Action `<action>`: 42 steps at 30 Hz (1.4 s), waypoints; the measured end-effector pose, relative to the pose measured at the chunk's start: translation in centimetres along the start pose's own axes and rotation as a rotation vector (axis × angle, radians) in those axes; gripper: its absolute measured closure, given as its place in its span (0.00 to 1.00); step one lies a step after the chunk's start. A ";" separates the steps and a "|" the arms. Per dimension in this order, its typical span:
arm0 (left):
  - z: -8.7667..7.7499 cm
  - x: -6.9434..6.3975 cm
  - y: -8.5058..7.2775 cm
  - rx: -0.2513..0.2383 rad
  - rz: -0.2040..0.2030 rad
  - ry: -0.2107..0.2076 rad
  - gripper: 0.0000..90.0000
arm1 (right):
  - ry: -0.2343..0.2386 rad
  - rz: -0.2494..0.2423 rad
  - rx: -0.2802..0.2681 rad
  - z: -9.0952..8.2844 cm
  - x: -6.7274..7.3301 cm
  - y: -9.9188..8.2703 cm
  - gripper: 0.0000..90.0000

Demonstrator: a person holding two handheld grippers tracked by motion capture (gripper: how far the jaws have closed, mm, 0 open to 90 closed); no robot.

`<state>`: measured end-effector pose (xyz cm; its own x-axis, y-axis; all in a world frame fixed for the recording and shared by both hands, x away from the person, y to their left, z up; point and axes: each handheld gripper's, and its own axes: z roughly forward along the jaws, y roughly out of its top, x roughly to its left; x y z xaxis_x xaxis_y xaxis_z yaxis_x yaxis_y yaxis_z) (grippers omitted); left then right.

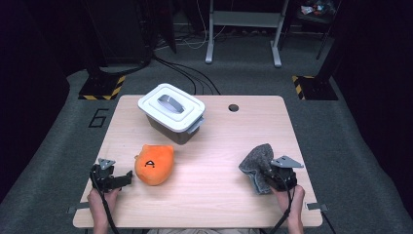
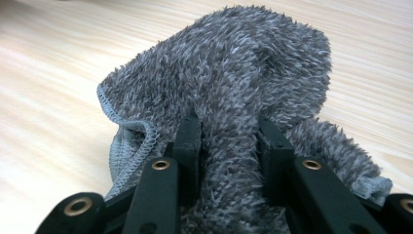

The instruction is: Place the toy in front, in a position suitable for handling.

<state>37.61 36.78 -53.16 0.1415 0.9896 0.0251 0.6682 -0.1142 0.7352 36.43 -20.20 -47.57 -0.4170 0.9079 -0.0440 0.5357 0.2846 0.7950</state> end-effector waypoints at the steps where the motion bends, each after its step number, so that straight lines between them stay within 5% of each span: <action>1: 0.0 0.0 0.0 0.000 0.000 0.000 0.05 | -0.010 0.010 0.002 0.0 -0.3 0.0 0.74; 8: 0.0 0.0 0.0 -0.001 0.002 0.002 0.05 | -0.074 0.077 0.025 0.7 -3.2 -0.2 0.74; 25: 0.0 0.0 0.0 -0.001 0.002 0.003 0.05 | -0.179 0.157 0.076 2.3 -7.2 0.0 0.73; 42: 0.0 0.0 0.0 0.000 0.003 0.003 0.05 | -0.217 0.206 0.118 5.3 -9.0 -0.4 0.69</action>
<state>37.58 36.75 -53.15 0.1413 0.9895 0.0293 0.6675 -0.1171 0.7353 43.86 -26.88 -50.69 -0.1316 0.9909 -0.0279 0.6789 0.1106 0.7258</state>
